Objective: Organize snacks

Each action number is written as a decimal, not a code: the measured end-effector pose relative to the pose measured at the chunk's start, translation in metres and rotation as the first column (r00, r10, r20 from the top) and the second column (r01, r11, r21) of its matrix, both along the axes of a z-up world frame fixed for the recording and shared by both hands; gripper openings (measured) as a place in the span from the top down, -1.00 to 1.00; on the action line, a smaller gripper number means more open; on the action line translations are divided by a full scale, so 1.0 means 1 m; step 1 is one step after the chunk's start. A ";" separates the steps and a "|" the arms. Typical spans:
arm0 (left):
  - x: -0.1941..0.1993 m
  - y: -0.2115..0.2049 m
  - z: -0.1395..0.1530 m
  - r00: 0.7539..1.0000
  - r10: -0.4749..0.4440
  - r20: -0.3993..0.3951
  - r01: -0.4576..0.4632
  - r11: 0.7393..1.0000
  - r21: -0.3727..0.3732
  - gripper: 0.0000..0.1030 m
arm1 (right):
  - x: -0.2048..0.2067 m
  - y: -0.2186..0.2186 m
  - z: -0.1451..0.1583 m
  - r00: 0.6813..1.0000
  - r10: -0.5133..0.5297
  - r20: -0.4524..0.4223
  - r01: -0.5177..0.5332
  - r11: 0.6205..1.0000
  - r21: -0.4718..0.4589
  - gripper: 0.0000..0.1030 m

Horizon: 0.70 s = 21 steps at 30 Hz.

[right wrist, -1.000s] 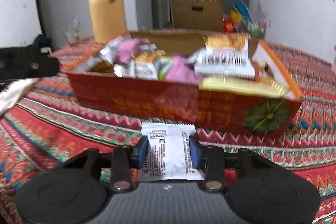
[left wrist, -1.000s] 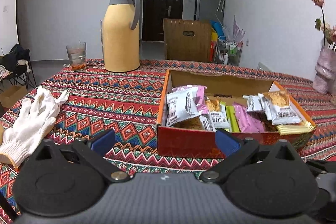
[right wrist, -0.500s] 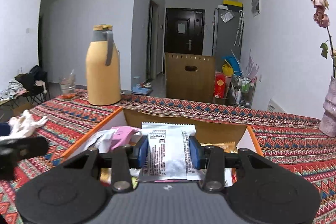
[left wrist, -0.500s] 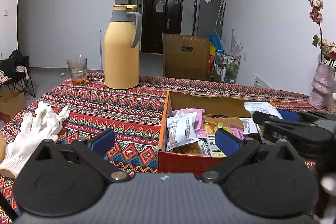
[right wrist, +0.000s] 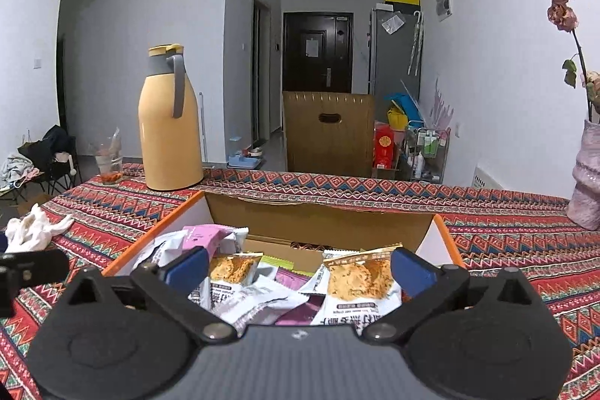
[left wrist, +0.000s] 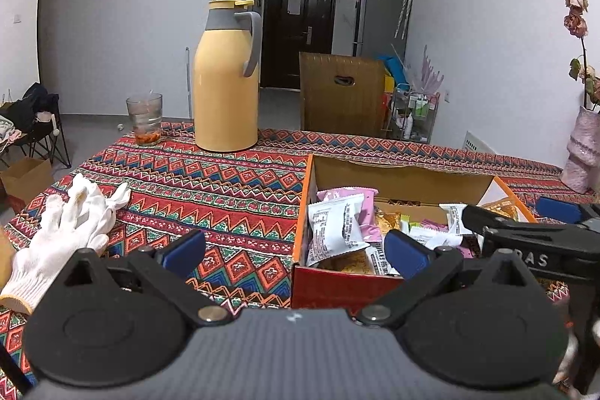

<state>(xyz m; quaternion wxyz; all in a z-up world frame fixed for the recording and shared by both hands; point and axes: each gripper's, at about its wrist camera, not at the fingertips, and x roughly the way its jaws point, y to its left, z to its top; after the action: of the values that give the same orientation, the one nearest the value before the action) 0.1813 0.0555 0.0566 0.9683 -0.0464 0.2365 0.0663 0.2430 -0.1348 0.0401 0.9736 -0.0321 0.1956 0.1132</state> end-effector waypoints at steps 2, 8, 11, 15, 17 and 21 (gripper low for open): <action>-0.004 -0.002 0.002 1.000 -0.001 0.003 0.000 1.000 0.004 -1.00 | -0.007 -0.002 0.003 1.000 0.000 0.010 0.000 1.000 0.004 -1.00; -0.027 -0.009 0.008 0.999 -0.028 0.042 0.027 0.999 0.025 -1.00 | -0.043 -0.016 0.010 0.999 -0.005 0.049 0.004 1.000 0.017 -1.00; -0.043 -0.013 0.009 0.997 -0.045 0.065 0.043 0.998 0.038 -1.00 | -0.067 -0.026 0.011 0.998 -0.004 0.066 0.002 1.000 0.027 -1.00; -0.066 -0.018 0.006 0.994 -0.072 0.081 0.068 0.997 0.049 -1.00 | -0.100 -0.039 0.010 0.997 -0.003 0.077 0.001 0.999 0.035 -1.00; -0.076 -0.020 0.002 0.993 -0.081 0.081 0.077 0.996 0.050 -1.00 | -0.117 -0.045 0.006 0.997 -0.003 0.074 0.001 0.999 0.035 -1.00; -0.099 -0.025 -0.011 0.992 -0.099 0.072 0.094 0.993 0.065 -1.00 | -0.144 -0.057 -0.004 0.999 -0.012 0.052 0.010 0.999 0.041 -1.00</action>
<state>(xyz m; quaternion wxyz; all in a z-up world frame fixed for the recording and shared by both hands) 0.0818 0.0306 0.0453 0.9795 -0.0074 0.1996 0.0249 0.0987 -0.1922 0.0357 0.9794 -0.0139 0.1680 0.1111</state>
